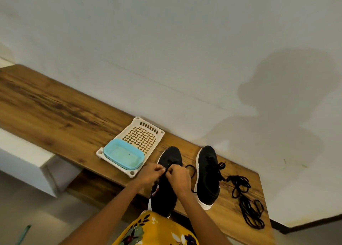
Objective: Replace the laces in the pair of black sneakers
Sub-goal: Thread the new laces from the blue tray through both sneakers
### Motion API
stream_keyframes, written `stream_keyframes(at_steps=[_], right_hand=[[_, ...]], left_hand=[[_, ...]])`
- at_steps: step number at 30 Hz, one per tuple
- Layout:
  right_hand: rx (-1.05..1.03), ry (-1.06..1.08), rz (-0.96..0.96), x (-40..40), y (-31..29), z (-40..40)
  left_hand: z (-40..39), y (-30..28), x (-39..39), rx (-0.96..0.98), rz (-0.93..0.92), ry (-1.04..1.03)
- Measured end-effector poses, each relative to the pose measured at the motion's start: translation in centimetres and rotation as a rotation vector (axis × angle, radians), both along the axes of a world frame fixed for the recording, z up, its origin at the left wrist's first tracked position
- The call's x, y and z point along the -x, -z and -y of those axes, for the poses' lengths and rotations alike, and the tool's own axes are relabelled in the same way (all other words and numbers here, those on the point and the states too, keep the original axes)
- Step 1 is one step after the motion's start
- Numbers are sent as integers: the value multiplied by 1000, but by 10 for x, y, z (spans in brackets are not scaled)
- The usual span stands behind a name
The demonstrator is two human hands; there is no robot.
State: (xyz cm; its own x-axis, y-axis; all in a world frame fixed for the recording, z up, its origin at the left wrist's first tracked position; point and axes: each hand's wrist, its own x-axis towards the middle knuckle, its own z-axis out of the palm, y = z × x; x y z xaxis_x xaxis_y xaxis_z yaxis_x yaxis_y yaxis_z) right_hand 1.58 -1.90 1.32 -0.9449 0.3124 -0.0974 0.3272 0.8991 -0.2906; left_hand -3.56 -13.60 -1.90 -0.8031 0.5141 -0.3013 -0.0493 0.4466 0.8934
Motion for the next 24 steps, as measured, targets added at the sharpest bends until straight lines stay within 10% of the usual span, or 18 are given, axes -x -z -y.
stream_keyframes(at_steps=[15, 19, 24], right_hand=[[320, -102, 63, 12, -15, -11], [245, -53, -58, 17, -23, 1], [657, 113, -333, 20, -94, 5]], left_hand=[[-4, -25, 11, 446, -490, -27], [-8, -56, 14, 232, -399, -115], [-11, -88, 10, -287, -13, -471]])
